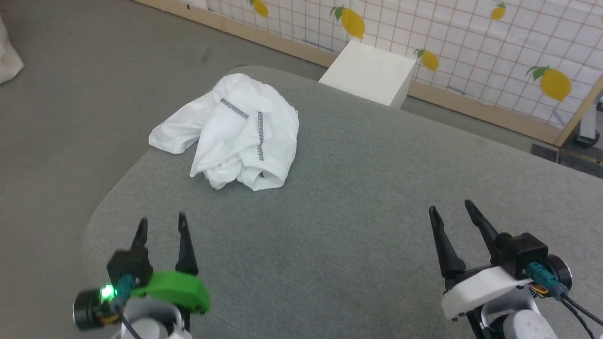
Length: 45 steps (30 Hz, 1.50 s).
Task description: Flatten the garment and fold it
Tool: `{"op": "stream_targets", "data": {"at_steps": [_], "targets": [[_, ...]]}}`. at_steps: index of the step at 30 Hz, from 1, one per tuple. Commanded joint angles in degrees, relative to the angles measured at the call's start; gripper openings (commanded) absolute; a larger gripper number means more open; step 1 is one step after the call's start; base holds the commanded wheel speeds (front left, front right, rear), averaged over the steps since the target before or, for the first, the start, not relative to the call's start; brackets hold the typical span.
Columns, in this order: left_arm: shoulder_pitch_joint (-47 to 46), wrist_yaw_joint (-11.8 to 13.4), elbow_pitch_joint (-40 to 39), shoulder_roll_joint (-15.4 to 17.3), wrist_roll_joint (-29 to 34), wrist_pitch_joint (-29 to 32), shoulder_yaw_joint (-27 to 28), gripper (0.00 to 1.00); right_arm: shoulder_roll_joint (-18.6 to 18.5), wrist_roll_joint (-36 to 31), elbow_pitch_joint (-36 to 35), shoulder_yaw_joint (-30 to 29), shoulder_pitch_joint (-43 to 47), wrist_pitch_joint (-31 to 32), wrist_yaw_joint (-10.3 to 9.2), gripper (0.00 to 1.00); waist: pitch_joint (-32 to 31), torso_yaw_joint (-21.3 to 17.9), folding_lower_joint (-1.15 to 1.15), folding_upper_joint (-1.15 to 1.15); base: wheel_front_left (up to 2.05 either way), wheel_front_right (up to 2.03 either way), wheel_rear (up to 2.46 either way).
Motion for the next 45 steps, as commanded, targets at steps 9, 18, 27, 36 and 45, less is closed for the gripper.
{"op": "stream_targets", "data": {"at_steps": [9, 18, 27, 36, 45], "targets": [[-21.4, -6.3, 7.6, 3.6, -6.9, 5.5, 0.2, 1.00, 0.1, -2.4, -2.7, 1.3, -6.4, 1.3, -0.09, 1.00, 10.9, -1.1, 0.00, 0.00, 0.00, 0.00, 0.00], [-40.8, -11.5, 18.6, 7.3, -15.5, 18.6, 3.6, 1.00, -0.1, -5.3, -5.3, 3.0, -12.2, 2.7, -0.09, 1.00, 24.7, -7.6, 0.00, 0.00, 0.00, 0.00, 0.00], [-46.7, -11.7, 25.9, 9.4, -23.4, 34.6, 6.7, 1.00, -1.2, -5.4, -7.1, 3.2, -16.9, 2.4, -0.09, 1.00, 34.8, -13.2, 0.00, 0.00, 0.00, 0.00, 0.00], [-40.9, -8.0, 31.3, 9.2, -28.3, 46.0, 8.5, 1.00, -1.0, -4.8, -5.5, 2.1, -17.0, 0.7, -0.09, 1.00, 35.2, -15.2, 0.00, 0.00, 0.00, 0.00, 0.00], [-36.7, -6.7, 27.8, 15.1, -23.8, 35.3, 9.9, 0.00, -0.2, -3.5, -2.0, 1.3, -14.8, -1.6, -0.09, 1.00, 25.5, -14.8, 0.00, 0.00, 0.00, 0.00, 0.00]]}}
